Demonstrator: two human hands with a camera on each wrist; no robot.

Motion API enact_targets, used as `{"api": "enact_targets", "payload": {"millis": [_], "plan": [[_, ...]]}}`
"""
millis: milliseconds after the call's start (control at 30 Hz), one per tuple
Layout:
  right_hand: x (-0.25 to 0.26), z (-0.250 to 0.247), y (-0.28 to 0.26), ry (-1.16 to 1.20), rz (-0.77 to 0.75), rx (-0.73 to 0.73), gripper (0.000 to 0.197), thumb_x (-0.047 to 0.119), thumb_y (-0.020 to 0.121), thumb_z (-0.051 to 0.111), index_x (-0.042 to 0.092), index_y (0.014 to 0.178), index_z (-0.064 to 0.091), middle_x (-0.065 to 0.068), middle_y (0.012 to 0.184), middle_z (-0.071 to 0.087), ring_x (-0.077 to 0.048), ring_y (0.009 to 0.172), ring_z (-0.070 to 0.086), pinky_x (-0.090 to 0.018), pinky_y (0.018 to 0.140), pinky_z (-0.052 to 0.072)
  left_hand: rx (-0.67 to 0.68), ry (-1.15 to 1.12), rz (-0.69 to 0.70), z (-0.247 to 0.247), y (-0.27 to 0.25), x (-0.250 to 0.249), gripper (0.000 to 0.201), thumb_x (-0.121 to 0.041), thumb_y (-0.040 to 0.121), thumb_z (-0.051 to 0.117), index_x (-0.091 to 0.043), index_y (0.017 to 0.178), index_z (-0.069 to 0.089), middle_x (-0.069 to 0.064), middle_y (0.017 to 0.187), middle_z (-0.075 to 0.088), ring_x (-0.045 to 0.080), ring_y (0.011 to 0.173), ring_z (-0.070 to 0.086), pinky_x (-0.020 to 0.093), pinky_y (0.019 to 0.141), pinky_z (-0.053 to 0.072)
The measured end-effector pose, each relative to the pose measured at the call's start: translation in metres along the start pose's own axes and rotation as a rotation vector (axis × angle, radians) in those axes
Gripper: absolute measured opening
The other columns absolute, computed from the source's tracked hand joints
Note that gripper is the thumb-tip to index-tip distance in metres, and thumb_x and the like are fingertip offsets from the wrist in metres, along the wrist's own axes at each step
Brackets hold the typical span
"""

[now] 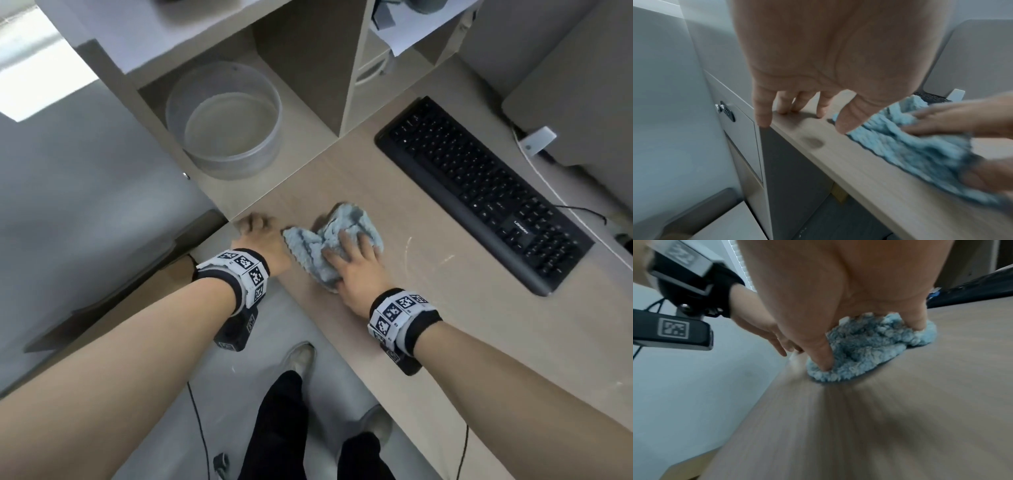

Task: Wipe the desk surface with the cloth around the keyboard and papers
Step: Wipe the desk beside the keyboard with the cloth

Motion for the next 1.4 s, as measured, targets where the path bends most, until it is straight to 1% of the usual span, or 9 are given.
{"api": "enact_targets", "payload": {"millis": [133, 267, 500, 600, 733, 833, 1033, 1133, 1400], "plan": [[-0.09, 0.0, -0.042, 0.051, 0.161, -0.037, 0.07, 0.034, 0.091, 0.056, 0.033, 0.153, 0.022, -0.006, 0.164, 0.008, -0.038, 0.149, 0.005, -0.052, 0.121, 0.014, -0.132, 0.093, -0.009, -0.006, -0.004, -0.008, 0.069, -0.031, 0.077, 0.06, -0.008, 0.138, 0.035, 0.01, 0.14, 0.033, 0.031, 0.135, 0.027, 0.045, 0.107, 0.033], [-0.171, -0.007, -0.059, 0.135, 0.456, -0.045, 0.069, 0.04, 0.093, 0.05, 0.031, 0.154, 0.019, -0.011, 0.163, 0.005, -0.042, 0.146, 0.007, -0.054, 0.119, 0.015, -0.14, 0.113, -0.012, 0.005, -0.004, -0.018, 0.075, -0.029, 0.076, 0.061, -0.004, 0.14, 0.032, 0.011, 0.145, 0.028, 0.032, 0.136, 0.028, 0.044, 0.111, 0.03], [-0.046, 0.014, -0.045, 0.047, 0.112, 0.03, 0.075, 0.036, 0.095, 0.052, 0.033, 0.156, 0.01, -0.005, 0.165, -0.01, -0.04, 0.149, -0.007, -0.06, 0.119, 0.006, -0.089, 0.15, -0.048, 0.015, 0.0, -0.021, 0.084, -0.025, 0.08, 0.057, 0.002, 0.15, 0.018, 0.017, 0.16, 0.005, 0.033, 0.149, 0.006, 0.041, 0.121, 0.017], [-0.089, 0.022, -0.074, 0.072, 0.165, 0.018, 0.07, 0.038, 0.097, 0.049, 0.036, 0.155, 0.01, -0.004, 0.165, -0.008, -0.037, 0.15, -0.007, -0.055, 0.121, 0.007, -0.079, 0.153, -0.043, 0.013, 0.0, -0.02, 0.082, -0.023, 0.083, 0.054, 0.003, 0.151, 0.015, 0.015, 0.162, 0.002, 0.031, 0.15, 0.005, 0.039, 0.12, 0.019], [-0.201, 0.013, -0.106, 0.178, 0.48, -0.043, 0.066, 0.039, 0.096, 0.048, 0.035, 0.154, 0.018, -0.008, 0.165, 0.004, -0.04, 0.149, 0.001, -0.054, 0.12, 0.012, -0.104, 0.149, -0.029, 0.008, -0.004, -0.018, 0.076, -0.021, 0.083, 0.055, -0.001, 0.149, 0.023, 0.009, 0.162, 0.008, 0.028, 0.147, 0.018, 0.038, 0.114, 0.03], [-0.208, 0.0, -0.086, 0.224, 0.575, -0.004, 0.064, 0.04, 0.093, 0.048, 0.035, 0.151, 0.022, -0.01, 0.164, 0.003, -0.044, 0.146, 0.007, -0.056, 0.118, 0.017, -0.122, 0.178, -0.005, 0.003, -0.005, -0.02, 0.072, -0.024, 0.08, 0.058, -0.002, 0.144, 0.033, 0.008, 0.158, 0.019, 0.028, 0.139, 0.034, 0.038, 0.108, 0.038], [-0.069, 0.012, -0.05, 0.091, 0.174, -0.003, 0.071, 0.046, 0.092, 0.05, 0.036, 0.153, 0.016, -0.007, 0.165, -0.003, -0.042, 0.149, -0.005, -0.062, 0.118, 0.004, -0.107, 0.212, -0.011, 0.008, -0.007, -0.02, 0.079, -0.025, 0.08, 0.059, -0.003, 0.147, 0.025, 0.01, 0.16, 0.01, 0.028, 0.145, 0.022, 0.037, 0.111, 0.034], [-0.073, 0.022, -0.071, 0.047, 0.096, -0.015, 0.069, 0.042, 0.094, 0.052, 0.038, 0.154, 0.018, -0.003, 0.166, -0.003, -0.037, 0.15, -0.005, -0.056, 0.12, 0.005, -0.113, 0.212, 0.003, 0.01, -0.006, -0.019, 0.08, -0.025, 0.08, 0.06, -0.003, 0.148, 0.023, 0.01, 0.159, 0.01, 0.03, 0.143, 0.025, 0.038, 0.11, 0.036], [-0.187, 0.015, -0.096, 0.176, 0.561, -0.049, 0.064, 0.044, 0.099, 0.041, 0.032, 0.155, 0.013, -0.011, 0.164, -0.001, -0.043, 0.148, -0.002, -0.057, 0.12, 0.007, -0.116, 0.256, 0.056, -0.002, -0.007, -0.019, 0.066, -0.023, 0.081, 0.058, -0.004, 0.14, 0.036, 0.009, 0.15, 0.029, 0.03, 0.129, 0.044, 0.038, 0.097, 0.044]]}}
Point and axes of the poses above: each hand's wrist, its own y-axis towards the middle knuckle, its own z-axis out of the palm, x = y × z, the point moved 10 cm from there along y, towards the middle knuckle
